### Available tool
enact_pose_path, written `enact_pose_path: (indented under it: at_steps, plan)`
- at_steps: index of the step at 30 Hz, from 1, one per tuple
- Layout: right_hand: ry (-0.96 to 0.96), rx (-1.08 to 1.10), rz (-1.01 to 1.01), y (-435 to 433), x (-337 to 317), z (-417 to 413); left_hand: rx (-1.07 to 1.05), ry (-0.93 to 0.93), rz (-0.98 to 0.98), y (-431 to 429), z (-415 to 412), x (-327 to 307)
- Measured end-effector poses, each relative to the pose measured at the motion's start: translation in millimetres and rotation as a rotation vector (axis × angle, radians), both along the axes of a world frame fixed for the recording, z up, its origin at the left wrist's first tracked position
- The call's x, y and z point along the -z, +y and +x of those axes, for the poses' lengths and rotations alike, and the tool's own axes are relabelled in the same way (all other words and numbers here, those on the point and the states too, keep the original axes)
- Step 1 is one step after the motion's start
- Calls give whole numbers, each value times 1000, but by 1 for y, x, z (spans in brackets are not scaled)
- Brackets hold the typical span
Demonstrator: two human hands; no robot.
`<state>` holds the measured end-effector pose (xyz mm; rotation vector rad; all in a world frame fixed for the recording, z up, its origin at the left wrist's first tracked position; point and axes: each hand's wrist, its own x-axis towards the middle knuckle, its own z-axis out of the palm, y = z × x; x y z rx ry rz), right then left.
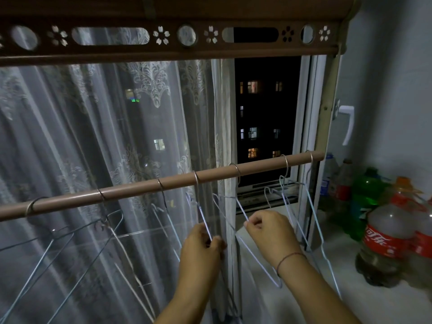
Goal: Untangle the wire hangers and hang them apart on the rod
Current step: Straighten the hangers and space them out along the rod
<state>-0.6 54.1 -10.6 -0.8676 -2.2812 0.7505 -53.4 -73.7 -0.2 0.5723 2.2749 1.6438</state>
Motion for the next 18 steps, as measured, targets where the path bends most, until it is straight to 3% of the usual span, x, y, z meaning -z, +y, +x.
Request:
enact_pose_path:
  at_steps: [6, 18]
  plan:
    - [89, 62, 12, 12, 0, 5, 40, -40, 80, 11, 5, -1]
    - [47, 66, -4, 14, 5, 6, 44, -61, 104, 14, -1, 8]
